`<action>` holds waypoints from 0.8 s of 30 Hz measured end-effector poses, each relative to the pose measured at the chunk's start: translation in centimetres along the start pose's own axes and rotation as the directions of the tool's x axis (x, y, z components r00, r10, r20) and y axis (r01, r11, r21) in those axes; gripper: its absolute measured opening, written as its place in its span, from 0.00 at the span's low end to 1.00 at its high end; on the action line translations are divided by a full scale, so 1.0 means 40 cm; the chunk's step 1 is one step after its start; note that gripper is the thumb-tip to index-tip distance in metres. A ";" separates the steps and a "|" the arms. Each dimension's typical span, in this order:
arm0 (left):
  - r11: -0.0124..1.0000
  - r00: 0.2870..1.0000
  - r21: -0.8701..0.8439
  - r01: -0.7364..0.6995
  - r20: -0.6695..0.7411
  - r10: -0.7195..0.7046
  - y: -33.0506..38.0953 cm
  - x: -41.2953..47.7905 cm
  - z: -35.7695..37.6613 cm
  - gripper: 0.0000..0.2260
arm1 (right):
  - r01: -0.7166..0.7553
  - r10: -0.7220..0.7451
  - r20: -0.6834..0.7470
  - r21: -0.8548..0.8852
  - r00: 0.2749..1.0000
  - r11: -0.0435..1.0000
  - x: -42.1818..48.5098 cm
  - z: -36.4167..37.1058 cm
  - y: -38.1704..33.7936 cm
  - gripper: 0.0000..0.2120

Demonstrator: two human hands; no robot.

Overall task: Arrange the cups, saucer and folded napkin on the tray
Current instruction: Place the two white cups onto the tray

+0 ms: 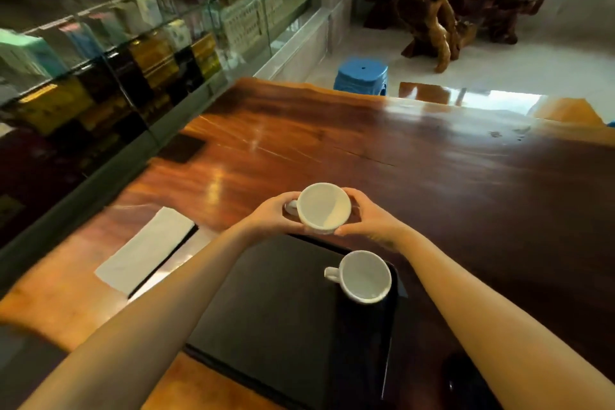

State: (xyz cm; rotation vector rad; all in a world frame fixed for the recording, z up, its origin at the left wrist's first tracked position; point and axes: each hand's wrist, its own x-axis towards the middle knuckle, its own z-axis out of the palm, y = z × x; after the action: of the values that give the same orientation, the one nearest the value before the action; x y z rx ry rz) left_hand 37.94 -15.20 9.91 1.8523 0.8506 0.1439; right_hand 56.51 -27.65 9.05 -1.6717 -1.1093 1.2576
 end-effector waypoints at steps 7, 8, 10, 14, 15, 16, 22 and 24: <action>0.994 0.993 -0.014 0.110 -0.033 -0.110 -0.193 -0.051 -0.036 0.32 | -0.058 0.055 0.056 0.040 0.997 0.998 0.082 0.196 0.072 0.36; 0.993 0.993 -0.016 0.118 -0.025 -0.118 -0.214 -0.052 -0.035 0.31 | -0.067 0.065 0.051 0.036 0.997 0.997 0.088 0.214 0.082 0.36; 0.992 0.992 -0.014 0.127 0.001 -0.127 -0.250 -0.049 -0.033 0.31 | -0.079 0.078 0.033 0.015 0.996 0.997 0.099 0.245 0.103 0.36; 0.991 0.988 0.010 0.135 0.069 -0.136 -0.297 -0.029 -0.035 0.30 | -0.125 0.126 -0.013 0.027 0.992 0.992 0.118 0.290 0.145 0.35; 0.991 0.988 0.023 0.132 0.081 -0.134 -0.306 -0.022 -0.035 0.30 | -0.138 0.139 -0.031 0.025 0.990 0.990 0.123 0.299 0.153 0.35; 0.991 0.987 0.039 0.129 0.091 -0.132 -0.313 -0.016 -0.037 0.30 | -0.155 0.157 -0.051 0.027 0.986 0.987 0.129 0.308 0.162 0.37; 0.989 0.980 0.098 0.115 0.154 -0.129 -0.336 0.013 -0.058 0.29 | -0.229 0.240 -0.121 0.092 0.963 0.969 0.154 0.332 0.180 0.41; 0.988 0.978 0.105 0.116 0.160 -0.132 -0.340 0.018 -0.065 0.29 | -0.234 0.247 -0.138 0.106 0.959 0.966 0.161 0.338 0.182 0.39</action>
State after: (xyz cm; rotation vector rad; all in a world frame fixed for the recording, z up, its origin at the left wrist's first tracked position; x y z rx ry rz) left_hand 30.67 -10.01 -0.67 1.8641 0.8655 -0.1313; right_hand 45.72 -23.15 -2.82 -1.8415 -0.7659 1.2863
